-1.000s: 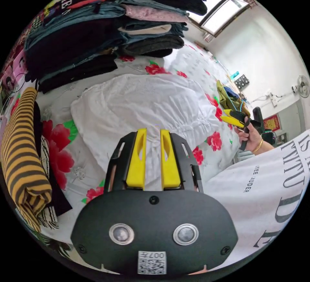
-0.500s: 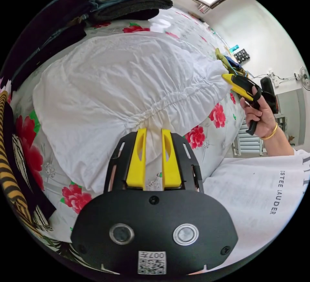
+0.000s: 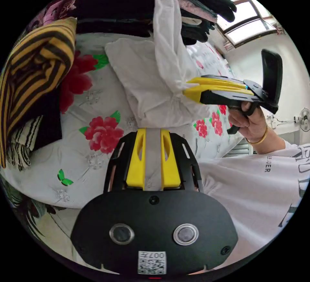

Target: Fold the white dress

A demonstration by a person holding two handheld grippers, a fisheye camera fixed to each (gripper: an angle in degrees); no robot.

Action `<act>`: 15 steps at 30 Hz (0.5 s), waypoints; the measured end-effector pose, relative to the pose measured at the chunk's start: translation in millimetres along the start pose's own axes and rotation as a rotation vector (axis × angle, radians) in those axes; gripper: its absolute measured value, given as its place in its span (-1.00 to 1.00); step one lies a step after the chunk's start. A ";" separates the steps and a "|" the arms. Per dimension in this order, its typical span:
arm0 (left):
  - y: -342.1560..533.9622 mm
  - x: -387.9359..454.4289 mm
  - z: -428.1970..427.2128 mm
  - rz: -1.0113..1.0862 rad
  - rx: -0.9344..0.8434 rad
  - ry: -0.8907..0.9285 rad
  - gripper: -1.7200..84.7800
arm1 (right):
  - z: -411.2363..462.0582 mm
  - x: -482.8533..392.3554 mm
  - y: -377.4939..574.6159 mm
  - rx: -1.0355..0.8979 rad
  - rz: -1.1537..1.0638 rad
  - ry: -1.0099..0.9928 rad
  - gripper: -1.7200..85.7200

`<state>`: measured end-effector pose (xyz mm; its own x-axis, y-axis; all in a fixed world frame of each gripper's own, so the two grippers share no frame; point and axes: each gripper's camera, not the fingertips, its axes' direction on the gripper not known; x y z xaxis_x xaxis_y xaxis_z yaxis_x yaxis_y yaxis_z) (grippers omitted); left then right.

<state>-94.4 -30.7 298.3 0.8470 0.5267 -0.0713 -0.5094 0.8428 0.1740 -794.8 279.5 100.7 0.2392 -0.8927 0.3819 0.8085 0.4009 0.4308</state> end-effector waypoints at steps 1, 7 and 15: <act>3.8 -7.8 -0.3 -0.025 0.000 0.012 -0.79 | 8.9 6.8 1.4 -0.020 0.031 -0.044 -0.88; 22.5 -64.8 -3.3 -0.137 0.051 0.180 -0.71 | -52.5 57.6 52.9 0.248 0.259 -0.067 -0.81; -16.5 -97.0 17.5 -0.093 0.032 0.393 -0.58 | -61.8 145.7 146.1 0.402 0.725 -0.212 -0.71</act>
<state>-165.5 -97.6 319.6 0.7635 0.4559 -0.4574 -0.4233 0.8882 0.1787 -608.5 195.3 168.8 0.4857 -0.3458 0.8028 0.2326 0.9364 0.2626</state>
